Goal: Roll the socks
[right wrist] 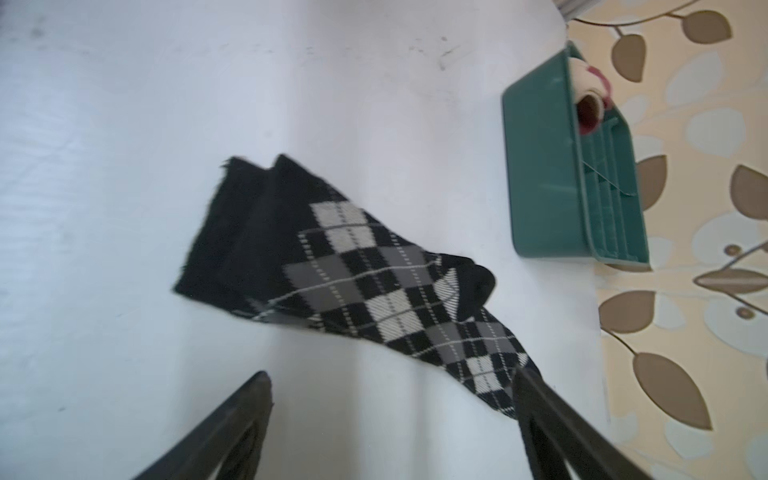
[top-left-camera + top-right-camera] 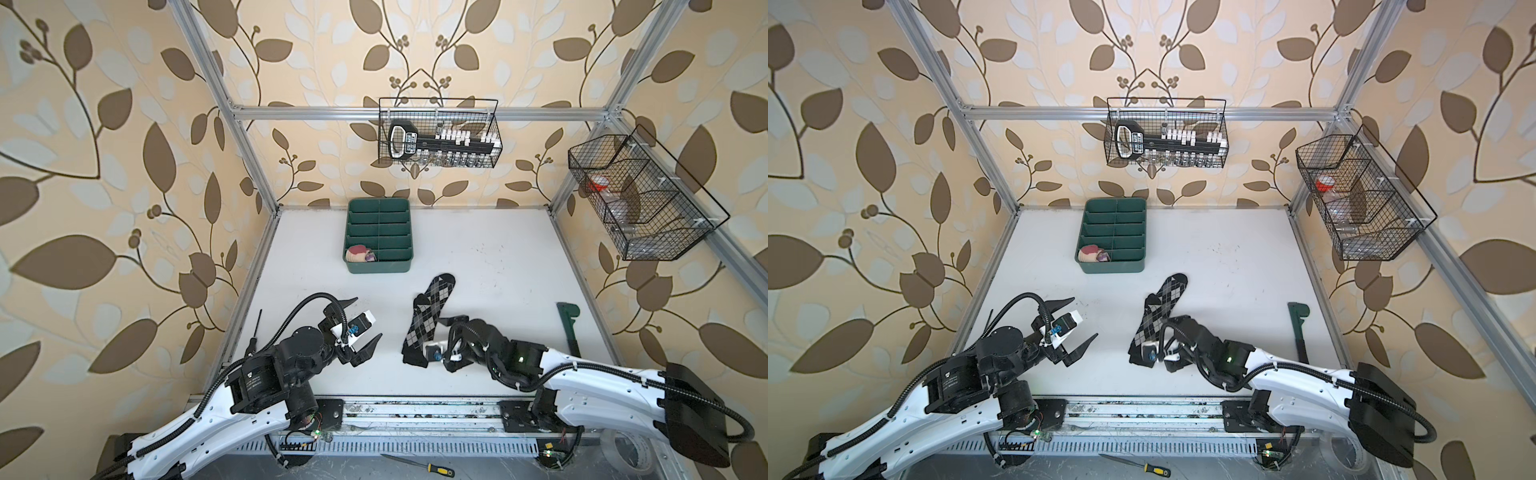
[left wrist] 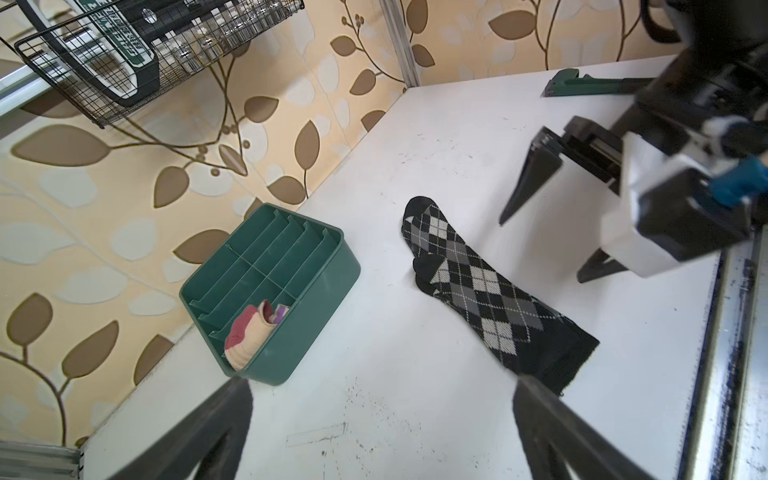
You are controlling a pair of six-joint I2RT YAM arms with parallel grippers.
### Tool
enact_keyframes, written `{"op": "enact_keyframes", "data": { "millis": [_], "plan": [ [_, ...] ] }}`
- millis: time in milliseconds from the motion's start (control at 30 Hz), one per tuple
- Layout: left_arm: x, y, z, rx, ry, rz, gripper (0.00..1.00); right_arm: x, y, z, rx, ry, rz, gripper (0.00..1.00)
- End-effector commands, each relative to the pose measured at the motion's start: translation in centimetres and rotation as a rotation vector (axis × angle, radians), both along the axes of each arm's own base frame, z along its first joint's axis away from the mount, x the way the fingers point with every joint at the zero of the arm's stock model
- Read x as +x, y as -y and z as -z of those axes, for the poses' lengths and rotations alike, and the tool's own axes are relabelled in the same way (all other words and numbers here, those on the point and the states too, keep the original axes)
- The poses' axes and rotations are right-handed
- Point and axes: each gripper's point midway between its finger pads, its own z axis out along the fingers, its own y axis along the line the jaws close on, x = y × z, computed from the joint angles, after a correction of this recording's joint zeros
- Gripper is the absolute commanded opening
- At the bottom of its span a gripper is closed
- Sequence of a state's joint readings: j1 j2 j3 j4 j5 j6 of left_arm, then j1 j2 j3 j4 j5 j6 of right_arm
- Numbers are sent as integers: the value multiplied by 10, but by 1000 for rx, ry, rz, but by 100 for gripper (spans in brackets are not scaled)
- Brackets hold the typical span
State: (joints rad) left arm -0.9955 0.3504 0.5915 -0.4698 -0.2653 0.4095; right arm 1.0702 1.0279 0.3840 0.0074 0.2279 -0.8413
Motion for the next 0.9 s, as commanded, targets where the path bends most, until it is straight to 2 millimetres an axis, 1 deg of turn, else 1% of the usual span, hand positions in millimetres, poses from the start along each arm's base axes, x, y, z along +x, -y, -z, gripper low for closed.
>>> {"op": "enact_keyframes", "data": {
  "millis": [0, 33, 133, 333, 533, 600, 767, 867],
  "plan": [
    [-5, -6, -8, -23, 12, 4, 99, -4, -2, -1, -53, 149, -22, 86],
    [-4, -7, -6, -19, 16, -3, 99, -10, -4, 2, -55, 157, -35, 85],
    [-2, -8, -1, -2, 16, -16, 99, -19, -9, 9, -57, 177, -63, 84],
    [0, -5, -5, -25, 18, -19, 99, -14, -23, 20, -60, 217, -52, 77],
    [-1, -2, -4, -47, 0, -10, 99, -16, -31, 47, -94, 196, -65, 73],
    [-1, -2, -5, -53, 2, -8, 99, -17, -34, 52, -96, 185, -69, 73],
    [-1, -2, -8, -58, 15, -8, 99, -19, -34, 63, -109, 163, -73, 70],
    [-1, -1, -8, -54, 17, -5, 99, -23, -34, 67, -111, 142, -82, 68]
  ]
}}
